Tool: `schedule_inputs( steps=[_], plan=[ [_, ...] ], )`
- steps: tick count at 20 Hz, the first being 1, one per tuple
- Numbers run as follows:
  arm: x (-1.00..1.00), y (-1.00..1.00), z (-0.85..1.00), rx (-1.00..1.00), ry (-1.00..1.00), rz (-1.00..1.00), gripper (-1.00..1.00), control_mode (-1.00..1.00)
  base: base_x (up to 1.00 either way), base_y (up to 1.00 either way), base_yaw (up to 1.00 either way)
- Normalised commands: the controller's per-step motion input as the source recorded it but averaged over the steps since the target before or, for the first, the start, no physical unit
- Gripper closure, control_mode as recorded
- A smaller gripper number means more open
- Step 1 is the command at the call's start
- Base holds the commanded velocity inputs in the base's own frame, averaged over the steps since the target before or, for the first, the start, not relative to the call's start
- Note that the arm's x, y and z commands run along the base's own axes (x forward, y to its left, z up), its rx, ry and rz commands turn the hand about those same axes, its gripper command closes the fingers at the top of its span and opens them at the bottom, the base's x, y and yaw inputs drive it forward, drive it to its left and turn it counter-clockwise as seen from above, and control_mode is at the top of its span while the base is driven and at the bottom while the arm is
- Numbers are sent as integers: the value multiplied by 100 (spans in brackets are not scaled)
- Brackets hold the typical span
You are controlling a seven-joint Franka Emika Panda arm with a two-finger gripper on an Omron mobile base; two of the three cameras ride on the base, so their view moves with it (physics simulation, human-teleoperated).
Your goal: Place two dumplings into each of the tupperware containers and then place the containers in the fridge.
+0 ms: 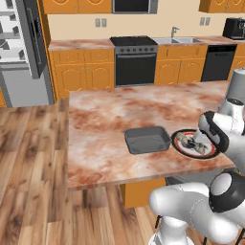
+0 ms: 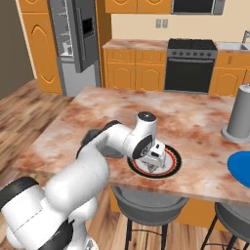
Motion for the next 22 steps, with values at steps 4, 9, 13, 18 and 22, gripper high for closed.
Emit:
schedule_inputs(
  steps=[4, 9, 13, 18, 22],
  plan=[
    [58, -4, -44, 0, 0, 0, -100, -100, 0, 0, 0],
    [53, -22, -32, 0, 1, 0, -100, -100, 0, 0, 0],
    [38, -16, -16, 0, 2, 0, -100, -100, 0, 0, 0],
    [8, -13, -4, 0, 5, 0, -100, -100, 0, 0, 0],
    [0, -10, -16, 0, 2, 0, -100, -100, 0, 0, 0]
  ],
)
